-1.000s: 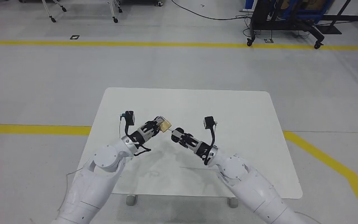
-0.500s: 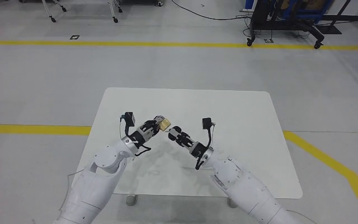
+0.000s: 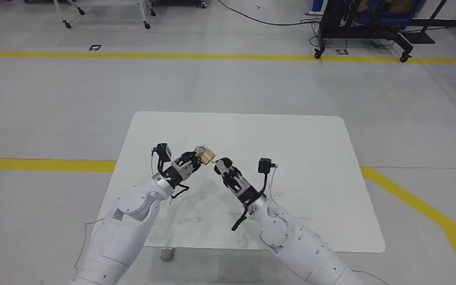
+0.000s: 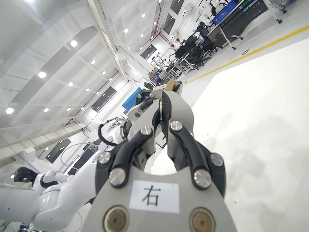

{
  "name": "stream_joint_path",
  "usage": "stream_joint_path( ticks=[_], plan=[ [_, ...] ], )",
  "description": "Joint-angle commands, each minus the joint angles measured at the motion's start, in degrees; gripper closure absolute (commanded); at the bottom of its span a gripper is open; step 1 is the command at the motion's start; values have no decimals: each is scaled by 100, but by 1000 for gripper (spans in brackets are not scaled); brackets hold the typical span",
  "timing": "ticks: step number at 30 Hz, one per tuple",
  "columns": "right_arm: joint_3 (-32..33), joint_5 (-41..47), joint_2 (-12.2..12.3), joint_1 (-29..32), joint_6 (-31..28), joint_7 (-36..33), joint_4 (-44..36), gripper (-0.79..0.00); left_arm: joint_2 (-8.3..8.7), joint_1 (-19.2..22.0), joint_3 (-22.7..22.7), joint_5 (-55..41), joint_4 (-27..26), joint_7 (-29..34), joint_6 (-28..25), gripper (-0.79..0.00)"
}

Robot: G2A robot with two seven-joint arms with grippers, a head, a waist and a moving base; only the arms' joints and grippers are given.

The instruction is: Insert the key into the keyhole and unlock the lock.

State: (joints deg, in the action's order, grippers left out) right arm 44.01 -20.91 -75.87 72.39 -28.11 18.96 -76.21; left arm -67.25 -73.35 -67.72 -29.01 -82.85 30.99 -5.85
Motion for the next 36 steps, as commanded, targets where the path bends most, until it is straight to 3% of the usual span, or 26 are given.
stream_joint_path(
  ticks=[1,12,19,36],
  plan=[
    [-2,-167,-36,-40,73,145,50,0,-7,8,9,13,6,0,10,0],
    [-62,-642,-220,-90,217,688,305,0,-40,25,-3,-30,47,-18,45,0],
    [-10,-1028,-296,-125,-58,1101,427,0,-47,40,-40,78,65,-67,118,0],
    [83,-1738,-398,-167,136,822,843,0,-72,21,-45,225,42,-48,203,0]
  ],
)
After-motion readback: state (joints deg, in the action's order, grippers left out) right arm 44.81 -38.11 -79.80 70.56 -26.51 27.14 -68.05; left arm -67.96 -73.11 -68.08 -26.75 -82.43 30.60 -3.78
